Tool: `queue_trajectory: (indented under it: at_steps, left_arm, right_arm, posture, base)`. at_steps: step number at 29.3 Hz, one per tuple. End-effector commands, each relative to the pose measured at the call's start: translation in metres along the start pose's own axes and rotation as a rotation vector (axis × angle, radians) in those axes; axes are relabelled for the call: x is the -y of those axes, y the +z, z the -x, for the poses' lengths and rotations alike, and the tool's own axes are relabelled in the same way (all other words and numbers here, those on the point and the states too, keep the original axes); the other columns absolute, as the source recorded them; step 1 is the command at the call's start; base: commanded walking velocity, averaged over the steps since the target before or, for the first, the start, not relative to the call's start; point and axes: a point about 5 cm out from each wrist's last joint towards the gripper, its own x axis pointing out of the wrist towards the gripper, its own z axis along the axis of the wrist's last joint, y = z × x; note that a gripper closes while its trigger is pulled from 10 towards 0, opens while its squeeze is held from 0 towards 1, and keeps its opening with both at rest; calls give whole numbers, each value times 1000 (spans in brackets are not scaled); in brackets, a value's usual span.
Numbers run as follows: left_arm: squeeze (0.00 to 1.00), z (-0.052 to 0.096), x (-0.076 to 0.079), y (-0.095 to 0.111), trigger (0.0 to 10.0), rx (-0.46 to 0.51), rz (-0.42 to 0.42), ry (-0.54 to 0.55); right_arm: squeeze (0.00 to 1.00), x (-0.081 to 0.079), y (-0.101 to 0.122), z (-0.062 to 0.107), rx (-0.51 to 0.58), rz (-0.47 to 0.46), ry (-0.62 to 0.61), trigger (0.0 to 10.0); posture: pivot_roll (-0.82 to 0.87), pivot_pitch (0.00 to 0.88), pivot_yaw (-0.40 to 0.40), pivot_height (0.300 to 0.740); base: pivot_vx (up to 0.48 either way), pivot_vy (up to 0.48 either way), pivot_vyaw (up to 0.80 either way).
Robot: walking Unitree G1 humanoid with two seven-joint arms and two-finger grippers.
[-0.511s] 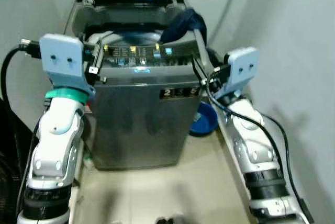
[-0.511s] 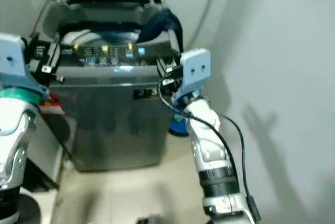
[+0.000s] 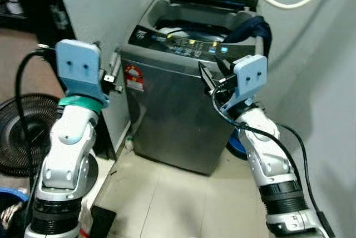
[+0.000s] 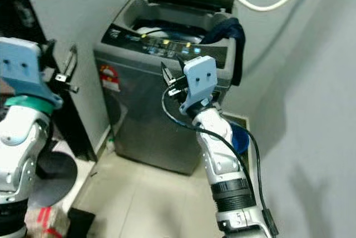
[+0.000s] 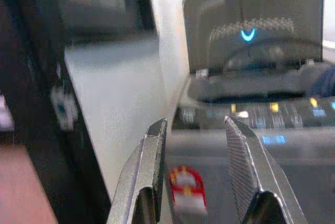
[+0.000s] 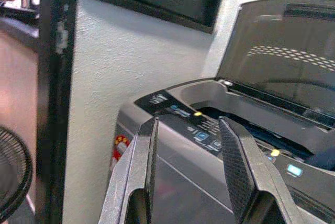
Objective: Clothes washing
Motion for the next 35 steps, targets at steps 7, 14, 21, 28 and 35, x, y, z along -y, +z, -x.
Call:
queue_trajectory:
  at_steps: [7,14,21,28,35]
  left_arm:
    - [0,11,9,-18,10000,-129,72,-42]
    - [0,18,10,-22,10000,-162,60,-49]
    - [0,19,11,-23,10000,-164,54,-51]
    - [0,19,12,-23,10000,-168,47,-55]
    - [0,23,10,-28,10000,-191,32,-51]
  right_arm:
    - [0,-1,-9,5,-31,-1,6,10000]
    - [0,-2,-11,5,-36,2,12,10000]
    - [0,-2,-12,5,-40,2,13,10000]
    - [0,-2,-14,6,-47,2,10,10000]
    - [0,-2,-16,8,-55,0,7,10000]
  posture:
    - [96,9,-39,740]
    - [99,12,-41,740]
    - [98,15,-41,740]
    - [99,20,-41,740]
    - [100,28,-39,740]
  base:
    - [0,0,750]
    - [0,0,750]
    - [0,0,750]
    - [0,0,750]
    - [0,0,750]
